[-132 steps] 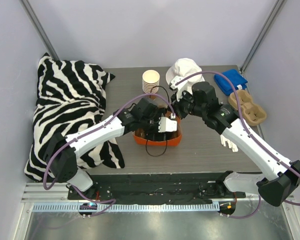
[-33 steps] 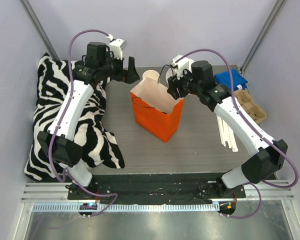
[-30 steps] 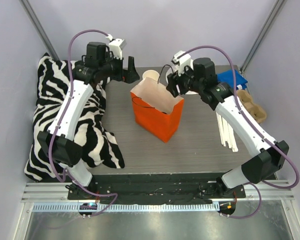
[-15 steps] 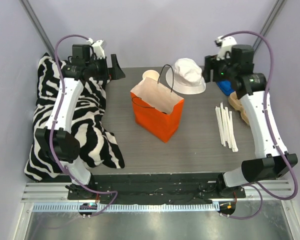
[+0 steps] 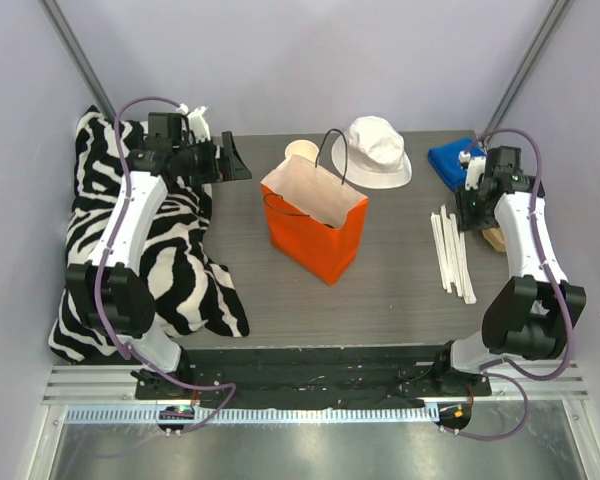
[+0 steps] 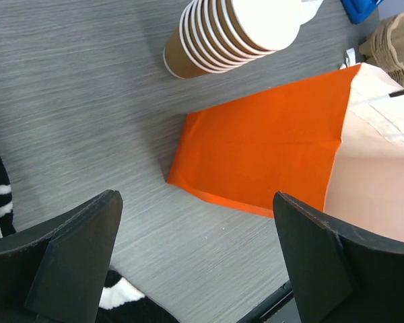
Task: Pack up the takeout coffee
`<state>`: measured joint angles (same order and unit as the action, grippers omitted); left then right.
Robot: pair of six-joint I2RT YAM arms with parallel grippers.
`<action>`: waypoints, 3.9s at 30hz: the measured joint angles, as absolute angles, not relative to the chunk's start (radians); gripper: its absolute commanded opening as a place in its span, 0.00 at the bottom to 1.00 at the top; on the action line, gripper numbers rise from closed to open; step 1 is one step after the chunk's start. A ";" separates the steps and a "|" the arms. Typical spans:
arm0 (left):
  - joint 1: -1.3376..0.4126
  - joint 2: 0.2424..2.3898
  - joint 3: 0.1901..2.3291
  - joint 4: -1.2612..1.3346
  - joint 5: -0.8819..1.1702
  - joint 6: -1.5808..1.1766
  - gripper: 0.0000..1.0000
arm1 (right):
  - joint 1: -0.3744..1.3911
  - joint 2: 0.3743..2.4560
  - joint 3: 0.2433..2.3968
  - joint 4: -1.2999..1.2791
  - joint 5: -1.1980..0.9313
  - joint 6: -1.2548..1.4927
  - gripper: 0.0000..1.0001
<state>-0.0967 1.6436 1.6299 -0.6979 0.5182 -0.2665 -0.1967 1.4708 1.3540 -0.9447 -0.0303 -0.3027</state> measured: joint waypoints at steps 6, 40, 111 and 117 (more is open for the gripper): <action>-0.096 1.607 1.607 -0.694 0.521 -0.266 1.00 | -0.238 1.514 1.246 -0.837 0.004 -0.334 0.33; -0.095 1.699 1.697 -0.735 0.511 -0.231 1.00 | -0.152 1.968 1.464 -0.480 0.007 -0.233 0.35; -0.095 1.682 1.683 -0.810 0.546 -0.143 1.00 | -0.043 2.109 1.744 -0.740 -0.150 -0.300 0.45; -0.095 1.683 1.684 -0.836 0.550 -0.130 0.99 | -0.055 2.143 1.750 -0.742 -0.134 -0.320 0.52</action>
<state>-0.0948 1.6829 1.6844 -0.8364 0.5495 -0.1303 -0.0551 2.1426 1.7504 -0.7418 -0.1345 -0.3202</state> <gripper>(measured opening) 0.996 0.498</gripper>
